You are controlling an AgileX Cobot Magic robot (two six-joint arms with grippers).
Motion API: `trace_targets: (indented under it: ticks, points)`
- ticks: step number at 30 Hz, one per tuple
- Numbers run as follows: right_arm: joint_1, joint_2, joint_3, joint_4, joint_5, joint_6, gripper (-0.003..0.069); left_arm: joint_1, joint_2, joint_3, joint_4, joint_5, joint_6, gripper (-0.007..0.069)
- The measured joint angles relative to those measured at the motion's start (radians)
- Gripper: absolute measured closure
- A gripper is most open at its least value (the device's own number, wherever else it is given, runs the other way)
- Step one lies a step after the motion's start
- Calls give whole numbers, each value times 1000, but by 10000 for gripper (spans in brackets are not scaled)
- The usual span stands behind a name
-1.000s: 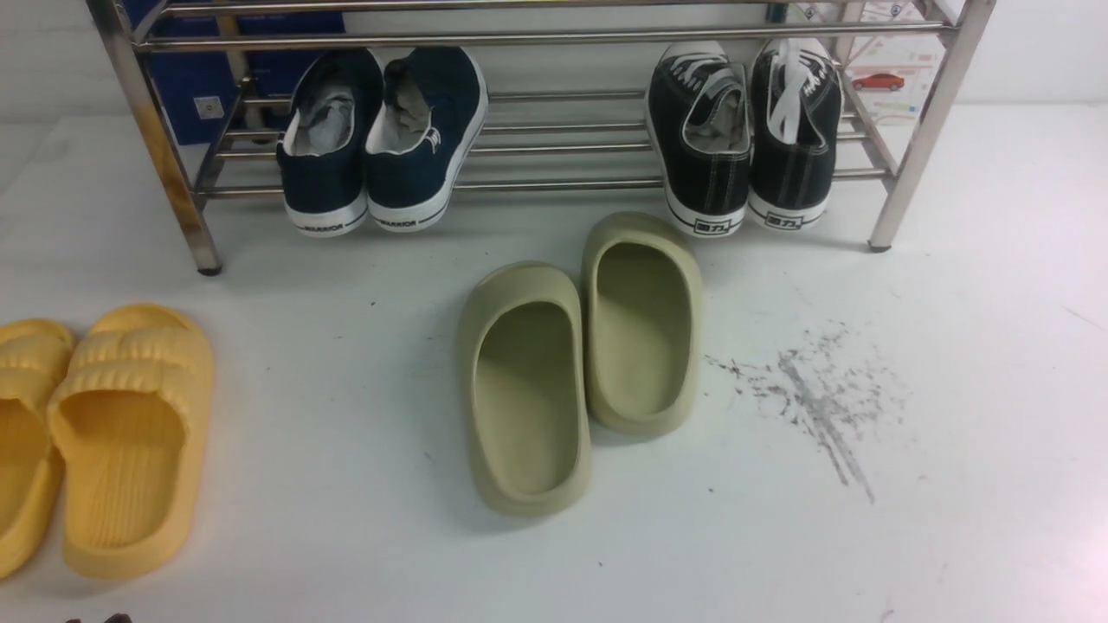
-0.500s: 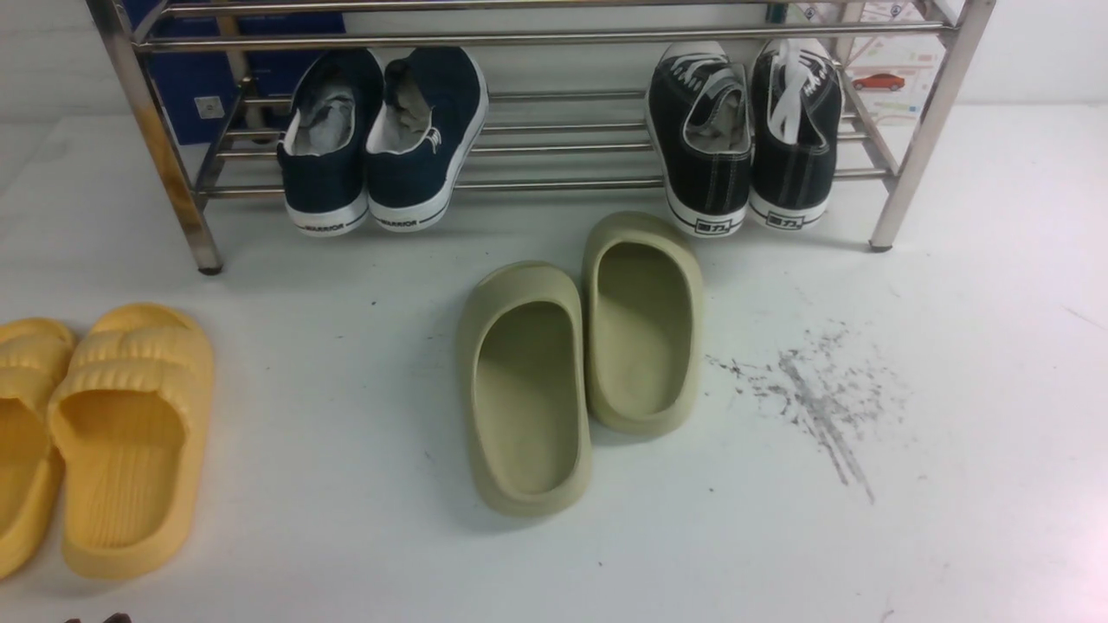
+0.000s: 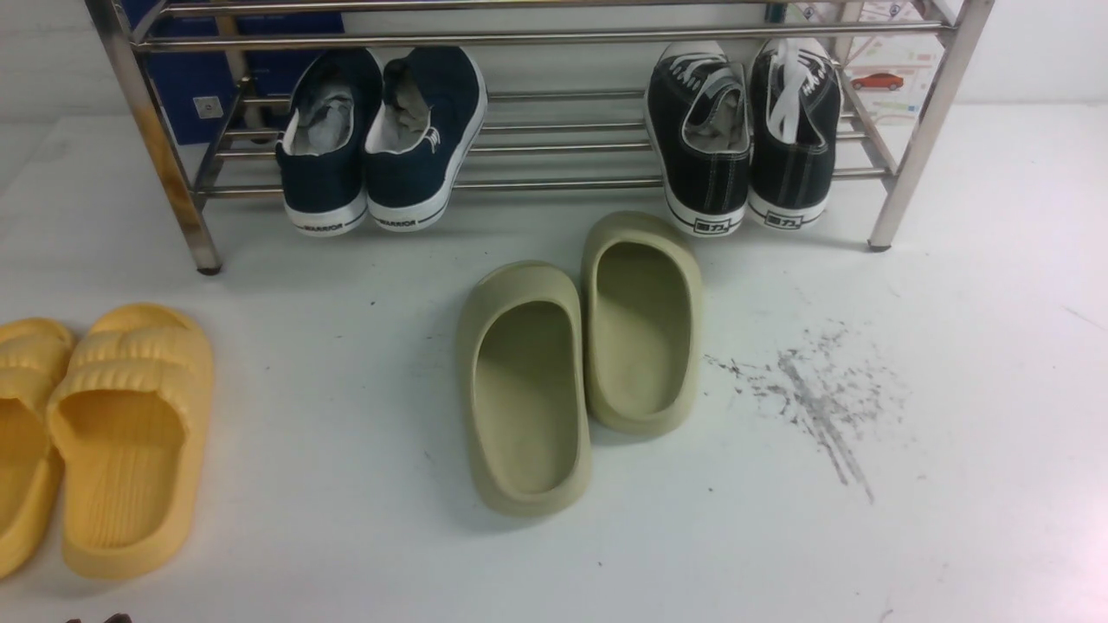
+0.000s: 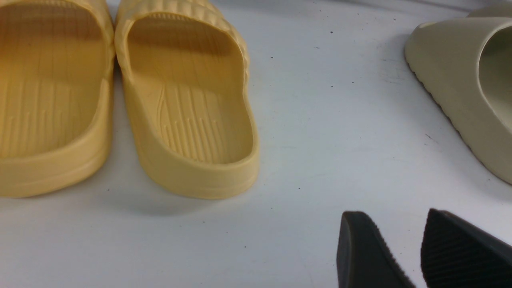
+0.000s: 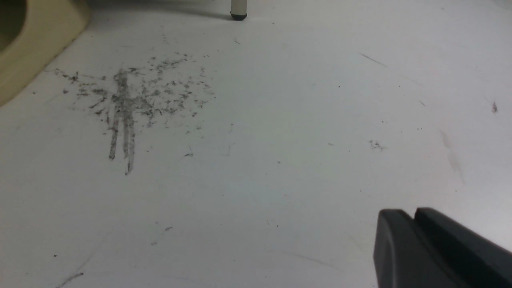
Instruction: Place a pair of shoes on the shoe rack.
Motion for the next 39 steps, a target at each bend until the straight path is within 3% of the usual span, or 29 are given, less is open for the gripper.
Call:
trace_targets:
  ticks: [39]
  points:
    - [0,0,0,1,0,0,522,0,0,0,0,0,0,386]
